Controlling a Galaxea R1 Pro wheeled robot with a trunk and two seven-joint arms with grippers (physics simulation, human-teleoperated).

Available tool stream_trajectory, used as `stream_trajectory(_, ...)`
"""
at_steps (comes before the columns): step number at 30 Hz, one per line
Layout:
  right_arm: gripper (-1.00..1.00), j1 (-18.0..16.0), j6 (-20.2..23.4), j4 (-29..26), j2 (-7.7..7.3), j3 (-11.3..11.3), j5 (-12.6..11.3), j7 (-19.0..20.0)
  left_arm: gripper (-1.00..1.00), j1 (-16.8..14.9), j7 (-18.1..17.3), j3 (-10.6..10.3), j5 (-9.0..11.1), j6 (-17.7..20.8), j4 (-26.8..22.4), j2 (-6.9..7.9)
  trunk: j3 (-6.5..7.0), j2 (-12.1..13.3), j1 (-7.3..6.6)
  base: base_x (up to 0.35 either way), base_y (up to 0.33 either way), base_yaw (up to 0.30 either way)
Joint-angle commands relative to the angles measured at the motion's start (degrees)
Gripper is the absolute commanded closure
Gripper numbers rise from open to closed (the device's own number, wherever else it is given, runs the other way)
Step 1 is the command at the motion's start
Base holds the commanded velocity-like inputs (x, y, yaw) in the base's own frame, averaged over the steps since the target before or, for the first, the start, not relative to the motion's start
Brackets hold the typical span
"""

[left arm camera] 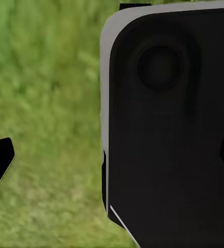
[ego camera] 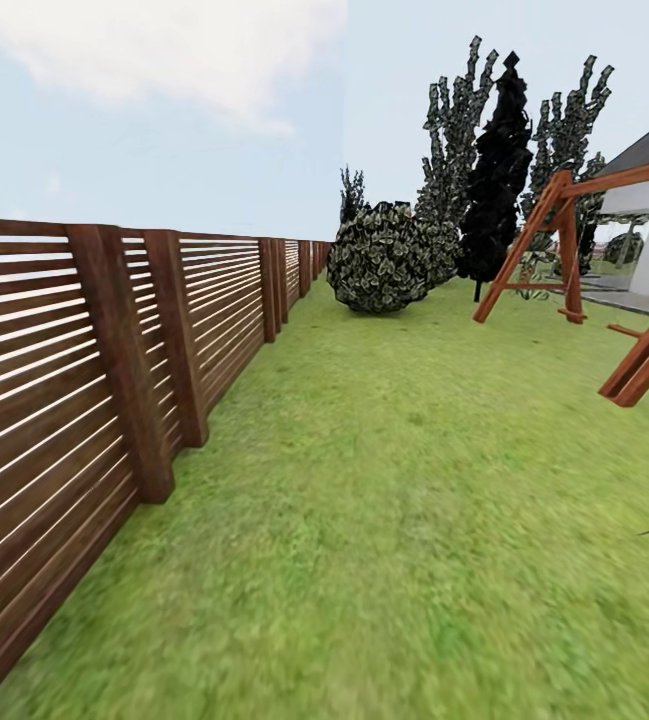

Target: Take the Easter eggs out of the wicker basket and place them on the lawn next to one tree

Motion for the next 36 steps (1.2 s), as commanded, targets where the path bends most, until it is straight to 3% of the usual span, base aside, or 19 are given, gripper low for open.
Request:
stream_trajectory(1,-1.0,-0.08,0.03,0.11,0.0,0.05,-0.01,-0.07,-1.0,0.03,-0.03,0.02,0.01,0.07,-0.12,0.01,-0.05,-0.02,0.03,0.335,0.0,0.0)
stream_trajectory(13,-1.0,-0.08,0.03,0.11,0.0,0.1,0.04,-0.06,-1.0,0.03,-0.03,0.02,0.01,0.07,-0.12,0.01,-0.05,-0.02,0.03,0.335,0.0,-0.01)
stream_trajectory(29,-1.0,-0.08,0.03,0.11,0.0,0.14,0.17,-0.05,-1.0,0.03,-0.03,0.02,0.01,0.07,-0.12,0.01,-0.05,-0.02,0.03,0.335,0.0,-0.247)
stream_trajectory(36,-1.0,-0.08,0.03,0.11,0.0,0.06,0.01,-0.08,-1.0,0.03,-0.03,0.02,0.01,0.06,-0.12,0.01,-0.05,-0.02,0.03,0.335,0.0,-0.062)
